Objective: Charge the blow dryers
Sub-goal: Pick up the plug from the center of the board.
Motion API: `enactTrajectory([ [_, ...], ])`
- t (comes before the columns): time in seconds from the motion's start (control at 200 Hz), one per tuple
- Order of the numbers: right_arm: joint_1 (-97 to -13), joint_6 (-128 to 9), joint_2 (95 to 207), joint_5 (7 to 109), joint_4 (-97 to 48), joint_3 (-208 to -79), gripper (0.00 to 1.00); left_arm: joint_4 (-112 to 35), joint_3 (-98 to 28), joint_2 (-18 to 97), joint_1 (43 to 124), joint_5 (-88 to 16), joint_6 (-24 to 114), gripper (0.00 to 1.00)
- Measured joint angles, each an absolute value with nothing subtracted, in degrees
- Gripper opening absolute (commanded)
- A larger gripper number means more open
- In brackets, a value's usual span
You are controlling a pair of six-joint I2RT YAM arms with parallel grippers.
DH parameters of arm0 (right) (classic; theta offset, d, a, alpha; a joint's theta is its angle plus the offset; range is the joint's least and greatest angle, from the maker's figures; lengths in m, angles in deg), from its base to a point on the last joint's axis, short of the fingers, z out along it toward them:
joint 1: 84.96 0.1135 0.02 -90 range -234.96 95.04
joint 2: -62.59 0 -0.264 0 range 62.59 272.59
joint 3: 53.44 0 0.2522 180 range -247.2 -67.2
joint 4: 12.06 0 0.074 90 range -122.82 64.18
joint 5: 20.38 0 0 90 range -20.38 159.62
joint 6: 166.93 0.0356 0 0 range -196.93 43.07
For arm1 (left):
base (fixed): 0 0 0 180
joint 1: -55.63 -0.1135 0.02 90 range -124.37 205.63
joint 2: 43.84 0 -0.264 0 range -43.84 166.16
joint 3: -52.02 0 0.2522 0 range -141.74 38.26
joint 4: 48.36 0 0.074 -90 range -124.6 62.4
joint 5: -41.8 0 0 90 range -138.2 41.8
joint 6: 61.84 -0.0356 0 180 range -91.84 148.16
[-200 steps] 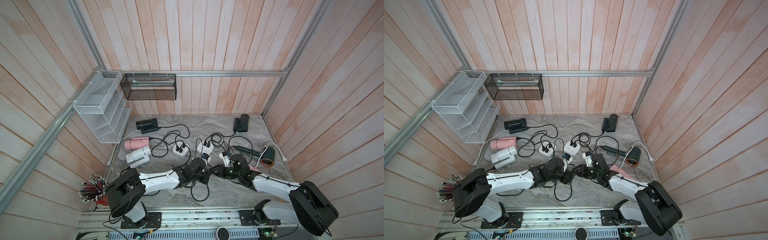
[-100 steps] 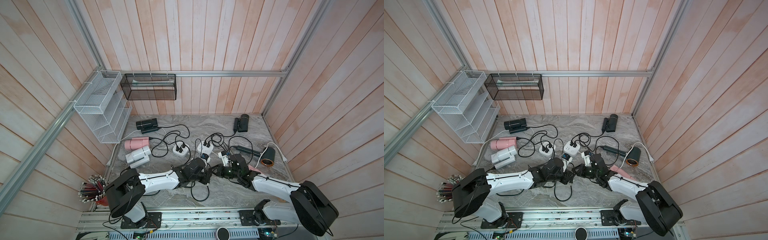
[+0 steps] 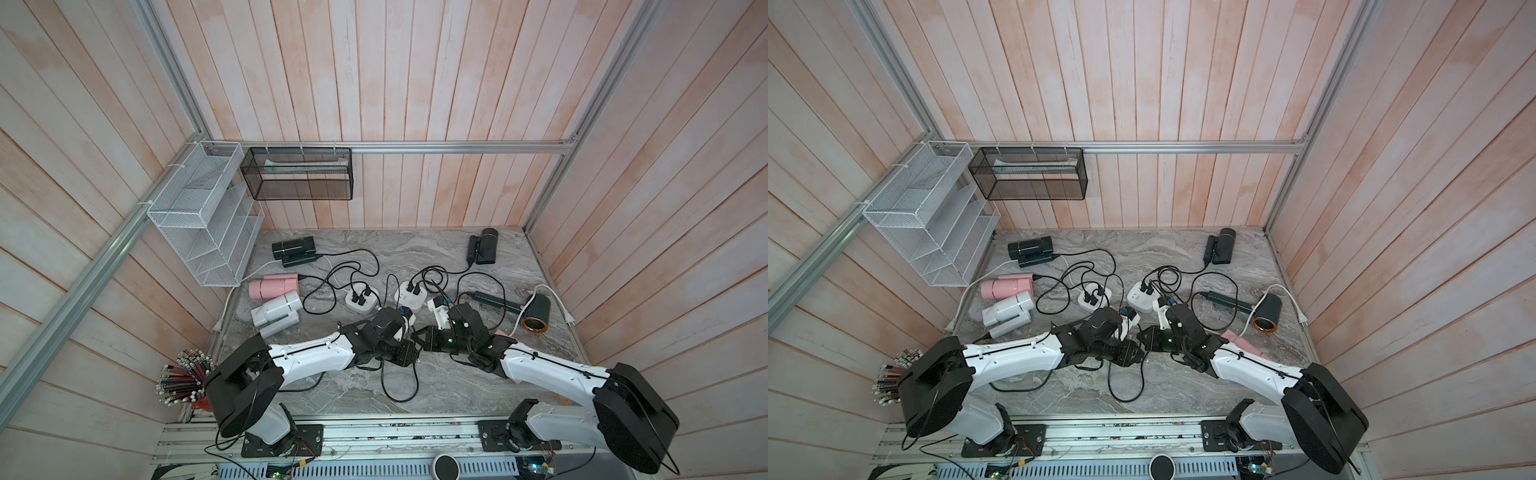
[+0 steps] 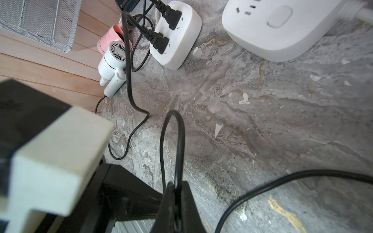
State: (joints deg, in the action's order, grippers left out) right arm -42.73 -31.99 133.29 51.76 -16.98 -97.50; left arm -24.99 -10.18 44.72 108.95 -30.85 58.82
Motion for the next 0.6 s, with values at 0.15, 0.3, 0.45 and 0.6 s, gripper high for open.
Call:
enactTrajectory([
  [0.15,-41.6,-32.4,133.6,53.4,-17.5,-98.2,0.02,-24.3,-10.2,46.2,108.9,-29.3,59.1,0.30],
  [0.3,-41.2,-32.4,133.7,54.5,-18.6,-98.3,0.03,-24.3,-10.2,47.4,108.9,-28.9,59.3,0.22],
  [0.45,-41.2,-32.4,133.8,54.8,-18.8,-98.4,0.03,-24.4,-10.2,47.4,108.9,-28.9,59.6,0.26],
  [0.6,-40.8,-32.6,134.2,54.9,-19.0,-98.7,0.03,-25.1,-10.2,47.4,108.9,-29.0,60.4,0.40],
])
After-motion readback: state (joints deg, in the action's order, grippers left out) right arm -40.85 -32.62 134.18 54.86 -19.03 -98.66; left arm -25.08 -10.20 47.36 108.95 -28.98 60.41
